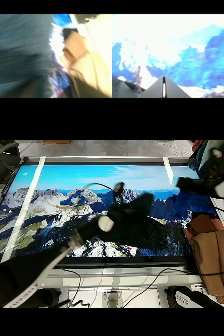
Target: Fold the clothes and pants, and hang the long-sleeved shirts on hangers.
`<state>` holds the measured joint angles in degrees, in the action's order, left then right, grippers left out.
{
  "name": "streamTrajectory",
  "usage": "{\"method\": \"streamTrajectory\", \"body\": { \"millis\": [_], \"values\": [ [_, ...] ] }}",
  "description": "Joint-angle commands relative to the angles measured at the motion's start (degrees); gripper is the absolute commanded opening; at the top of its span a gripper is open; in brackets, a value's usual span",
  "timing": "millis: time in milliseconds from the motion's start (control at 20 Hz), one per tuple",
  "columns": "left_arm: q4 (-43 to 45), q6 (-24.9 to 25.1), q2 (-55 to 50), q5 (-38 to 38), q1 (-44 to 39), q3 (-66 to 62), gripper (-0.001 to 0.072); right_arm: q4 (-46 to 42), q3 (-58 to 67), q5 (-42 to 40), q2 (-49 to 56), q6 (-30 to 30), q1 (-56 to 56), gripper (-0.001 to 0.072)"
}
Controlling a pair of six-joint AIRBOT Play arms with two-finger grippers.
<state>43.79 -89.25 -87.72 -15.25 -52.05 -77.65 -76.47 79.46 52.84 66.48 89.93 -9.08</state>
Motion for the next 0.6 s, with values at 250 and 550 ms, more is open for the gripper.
{"method": "streamTrajectory", "body": {
  "millis": [250,550],
  "values": [
    [-1.79,16.33,0.72,5.31,-7.91,-0.9,0.0694,-9.66,-0.26,5.6,0.17,-3.21,-13.16,0.0036],
    [-1.86,18.16,3.08,-6.19,4.83,-0.87,0.0399,19.82,-15.76,16.06,4.55,-32.09,-29.49,0.0033]
  ]
}}
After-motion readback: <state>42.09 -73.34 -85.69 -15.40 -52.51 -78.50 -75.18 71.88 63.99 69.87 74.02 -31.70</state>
